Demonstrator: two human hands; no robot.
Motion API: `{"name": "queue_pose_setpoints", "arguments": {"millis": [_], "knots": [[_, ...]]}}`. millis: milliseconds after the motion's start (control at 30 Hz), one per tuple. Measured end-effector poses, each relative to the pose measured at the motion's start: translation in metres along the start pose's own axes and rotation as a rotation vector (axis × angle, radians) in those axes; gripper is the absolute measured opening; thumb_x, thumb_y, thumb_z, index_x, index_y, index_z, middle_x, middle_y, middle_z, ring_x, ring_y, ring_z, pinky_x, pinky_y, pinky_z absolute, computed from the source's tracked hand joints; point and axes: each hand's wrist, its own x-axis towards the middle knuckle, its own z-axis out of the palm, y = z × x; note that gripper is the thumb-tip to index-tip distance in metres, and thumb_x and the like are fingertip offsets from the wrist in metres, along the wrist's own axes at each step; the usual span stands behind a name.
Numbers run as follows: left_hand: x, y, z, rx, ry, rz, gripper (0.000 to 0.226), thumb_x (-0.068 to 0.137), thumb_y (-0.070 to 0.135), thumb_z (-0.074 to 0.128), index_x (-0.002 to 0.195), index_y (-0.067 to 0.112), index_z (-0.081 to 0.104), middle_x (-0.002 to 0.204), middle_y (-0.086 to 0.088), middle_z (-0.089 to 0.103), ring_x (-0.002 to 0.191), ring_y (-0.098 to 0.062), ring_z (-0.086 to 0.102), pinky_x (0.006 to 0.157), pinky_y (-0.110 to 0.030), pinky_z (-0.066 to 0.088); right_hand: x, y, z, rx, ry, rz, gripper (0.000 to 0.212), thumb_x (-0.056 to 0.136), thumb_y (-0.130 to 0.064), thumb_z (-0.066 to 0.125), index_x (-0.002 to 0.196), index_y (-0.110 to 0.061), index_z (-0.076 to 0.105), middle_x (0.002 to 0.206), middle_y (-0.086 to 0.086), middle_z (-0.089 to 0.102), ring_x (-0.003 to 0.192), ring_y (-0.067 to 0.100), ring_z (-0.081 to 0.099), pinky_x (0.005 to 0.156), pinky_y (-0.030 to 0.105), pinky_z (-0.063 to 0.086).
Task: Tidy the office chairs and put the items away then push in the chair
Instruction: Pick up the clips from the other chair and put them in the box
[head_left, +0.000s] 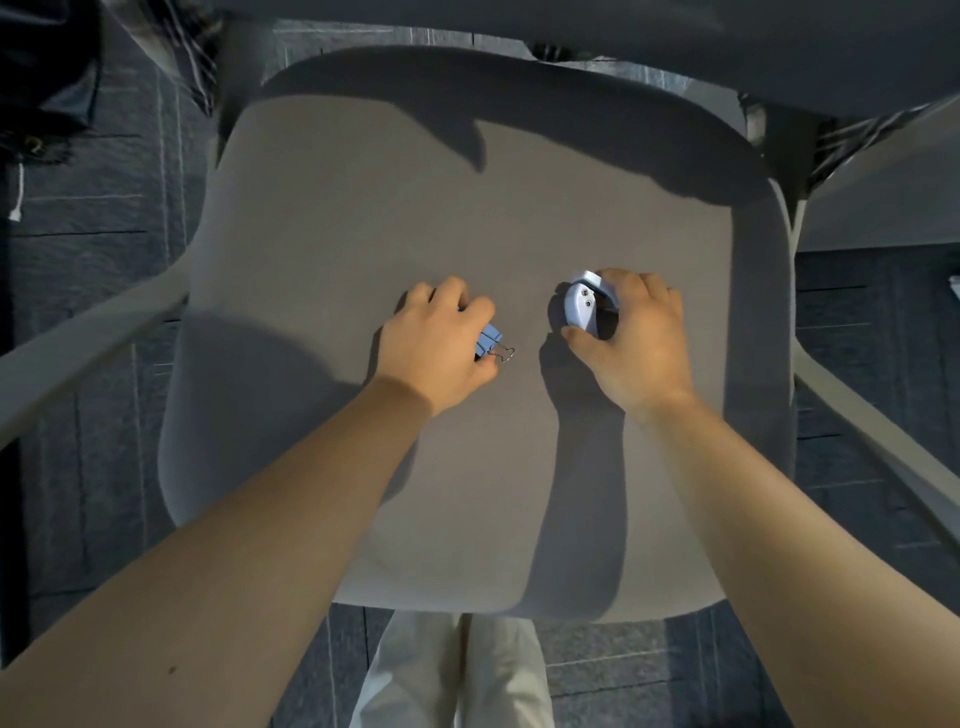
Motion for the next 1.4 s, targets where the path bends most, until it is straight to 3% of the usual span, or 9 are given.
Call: {"name": "queue_pose_setpoints", "arguments": {"millis": [233,333,467,600,700,767,933,1167,1400], "knots": [[0.002,0.004,-0.008,-0.182,-0.075,-0.297,0.024,0.083,0.015,0.052,0.104,0.003,0.05,0.119,-0.01,0.057,0.11,-0.034,0.047,0.075,-0.036,0.043,-0.011,-0.005,-0.005,0.028,0.001,-0.003,0.052,0.083,-0.017,0.065,0.131,-0.013,0.045,0.131,0.008,0.048,0.124,0.024,0.035,0.093,0.025,0.036],[0.005,0.0,-0.018,-0.381,-0.036,-0.361,0.006,0.083,0.01,0.049,0.089,0.01,0.052,0.11,-0.01,0.061,0.102,-0.034,0.053,0.072,-0.032,0.037,-0.012,-0.004,-0.007,0.034,0.008,-0.005,0.052,0.083,-0.017,0.064,0.131,-0.012,0.045,0.131,0.008,0.049,0.124,0.025,0.036,0.086,0.02,0.03],[0.004,-0.018,-0.034,-0.557,-0.073,-0.495,0.019,0.076,0.021,0.041,0.057,0.018,0.039,0.079,-0.011,0.057,0.077,-0.033,0.049,0.065,-0.032,0.037,-0.017,-0.005,-0.007,0.037,0.005,-0.002,0.052,0.083,-0.016,0.065,0.131,-0.013,0.045,0.13,0.008,0.049,0.123,0.024,0.036,0.085,0.019,0.029],[-0.016,-0.026,-0.049,-0.302,-0.327,-0.456,0.022,0.07,0.032,0.039,0.056,0.015,0.036,0.058,-0.002,0.046,0.068,-0.029,0.043,0.051,-0.024,0.026,-0.022,-0.011,-0.009,0.062,-0.015,-0.005,0.051,0.083,-0.015,0.063,0.13,-0.012,0.045,0.131,0.008,0.048,0.124,0.024,0.035,0.086,0.022,0.032],[-0.025,-0.018,-0.044,-0.084,-0.368,-0.338,0.029,0.088,0.038,0.045,0.066,0.018,0.049,0.093,-0.01,0.064,0.092,-0.032,0.056,0.063,-0.025,0.033,-0.025,-0.015,-0.011,0.064,-0.03,-0.019,0.051,0.083,-0.015,0.063,0.131,-0.012,0.045,0.132,0.008,0.048,0.125,0.024,0.034,0.085,0.021,0.031],[-0.027,-0.011,-0.039,0.006,-0.364,-0.294,0.036,0.09,0.046,0.045,0.093,0.012,0.055,0.111,-0.011,0.064,0.104,-0.031,0.059,0.071,-0.028,0.034,-0.027,-0.015,-0.013,0.054,-0.031,-0.027,0.051,0.084,-0.015,0.063,0.131,-0.013,0.044,0.132,0.007,0.048,0.125,0.023,0.034,0.084,0.021,0.03],[-0.029,-0.007,-0.024,0.153,-0.357,-0.307,0.04,0.09,0.039,0.05,0.113,0.007,0.044,0.114,-0.013,0.063,0.103,-0.035,0.058,0.067,-0.031,0.035,-0.028,-0.009,-0.014,0.039,-0.033,-0.028,0.052,0.084,-0.016,0.062,0.132,-0.013,0.044,0.132,0.007,0.047,0.126,0.023,0.034,0.084,0.022,0.031],[-0.028,0.009,-0.036,0.04,-0.412,-0.387,0.022,0.088,0.018,0.05,0.107,0.01,0.059,0.12,-0.006,0.064,0.106,-0.032,0.059,0.074,-0.03,0.04,-0.037,-0.009,-0.027,0.046,-0.009,-0.026,0.051,0.083,-0.015,0.062,0.131,-0.014,0.045,0.13,0.007,0.049,0.124,0.023,0.034,0.081,0.023,0.033],[-0.027,0.051,-0.115,0.038,-0.257,-0.187,0.021,0.09,0.021,0.048,0.106,0.011,0.056,0.119,-0.008,0.061,0.105,-0.032,0.056,0.071,-0.029,0.034,-0.067,-0.027,-0.092,0.001,0.09,-0.021,0.055,0.083,-0.014,0.062,0.134,-0.012,0.041,0.133,0.008,0.046,0.122,0.028,0.034,0.089,0.032,0.038]]}}
